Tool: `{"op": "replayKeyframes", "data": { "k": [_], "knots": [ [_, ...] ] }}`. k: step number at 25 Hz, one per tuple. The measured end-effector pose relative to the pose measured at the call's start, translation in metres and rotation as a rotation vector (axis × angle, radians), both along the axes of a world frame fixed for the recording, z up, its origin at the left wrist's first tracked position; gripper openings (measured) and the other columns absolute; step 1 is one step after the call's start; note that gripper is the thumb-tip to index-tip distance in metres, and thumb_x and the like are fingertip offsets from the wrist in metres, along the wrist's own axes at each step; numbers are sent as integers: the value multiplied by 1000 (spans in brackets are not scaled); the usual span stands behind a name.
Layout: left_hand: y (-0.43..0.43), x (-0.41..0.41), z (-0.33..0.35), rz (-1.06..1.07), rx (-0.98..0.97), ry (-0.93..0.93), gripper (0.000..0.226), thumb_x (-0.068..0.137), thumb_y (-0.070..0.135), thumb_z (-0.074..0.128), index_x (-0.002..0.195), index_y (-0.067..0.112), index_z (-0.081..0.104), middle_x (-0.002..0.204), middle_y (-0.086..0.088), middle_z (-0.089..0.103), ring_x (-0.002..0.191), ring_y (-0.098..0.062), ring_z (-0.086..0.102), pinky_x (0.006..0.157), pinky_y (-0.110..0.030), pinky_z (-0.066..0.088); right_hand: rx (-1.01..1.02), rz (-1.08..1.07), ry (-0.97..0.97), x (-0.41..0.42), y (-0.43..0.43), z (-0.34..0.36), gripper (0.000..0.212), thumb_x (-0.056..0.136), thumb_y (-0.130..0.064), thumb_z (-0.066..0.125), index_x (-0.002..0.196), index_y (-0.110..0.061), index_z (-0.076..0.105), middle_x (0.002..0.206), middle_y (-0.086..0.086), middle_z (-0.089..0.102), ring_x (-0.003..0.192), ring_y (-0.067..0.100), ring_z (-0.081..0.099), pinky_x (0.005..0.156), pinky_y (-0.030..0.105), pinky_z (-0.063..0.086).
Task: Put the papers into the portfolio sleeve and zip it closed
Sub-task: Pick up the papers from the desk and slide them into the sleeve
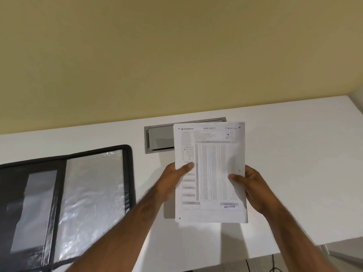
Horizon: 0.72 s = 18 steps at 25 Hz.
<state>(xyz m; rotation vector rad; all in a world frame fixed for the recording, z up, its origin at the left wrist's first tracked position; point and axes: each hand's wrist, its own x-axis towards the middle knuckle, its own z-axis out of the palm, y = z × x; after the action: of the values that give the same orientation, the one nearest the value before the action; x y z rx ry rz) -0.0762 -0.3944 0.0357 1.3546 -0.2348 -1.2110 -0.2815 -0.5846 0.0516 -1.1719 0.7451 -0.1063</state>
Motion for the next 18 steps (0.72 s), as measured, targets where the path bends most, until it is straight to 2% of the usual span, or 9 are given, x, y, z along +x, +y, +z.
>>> {"op": "replayKeyframes", "data": {
  "k": [2,4,6,9,14,18],
  "knots": [
    [-8,5,17,8,-23,-22,53,88,30,76,137,18,62,134,2,68,129,-15,62,110,-31,44,-70,-54,4,9,2,12,27,88,-12,70,115,-17,71,111,8,75,98,28,73,74,30,59],
    [-13,6,32,46,-16,-130,38,87,28,76,125,25,70,125,3,73,119,-14,68,106,-34,48,-145,-171,4,18,7,19,27,89,-3,67,111,-18,72,110,6,76,99,28,73,74,28,59],
    [-17,6,43,95,-29,-209,24,90,22,76,109,36,75,116,8,77,109,-9,72,94,-27,55,-195,-269,-35,27,12,25,30,88,3,65,105,-19,74,107,4,77,97,24,73,73,25,58],
    [-17,5,55,183,-68,-292,39,88,16,78,94,54,76,103,19,78,98,-2,74,79,-15,57,-251,-336,-75,34,19,31,32,87,3,65,99,-25,76,104,2,77,95,18,73,73,23,57],
    [-13,-1,53,255,-50,-338,27,86,16,80,101,38,73,106,10,78,102,-11,74,90,-29,58,-311,-402,-74,39,29,31,30,88,3,66,99,-23,75,101,-3,77,95,12,71,80,22,53],
    [-8,-1,50,242,-47,-345,27,86,15,80,98,38,73,99,18,79,93,0,74,77,-15,56,-330,-416,-57,40,33,31,28,88,4,65,103,-18,73,102,-1,77,98,15,70,87,30,53]
  ]
}}
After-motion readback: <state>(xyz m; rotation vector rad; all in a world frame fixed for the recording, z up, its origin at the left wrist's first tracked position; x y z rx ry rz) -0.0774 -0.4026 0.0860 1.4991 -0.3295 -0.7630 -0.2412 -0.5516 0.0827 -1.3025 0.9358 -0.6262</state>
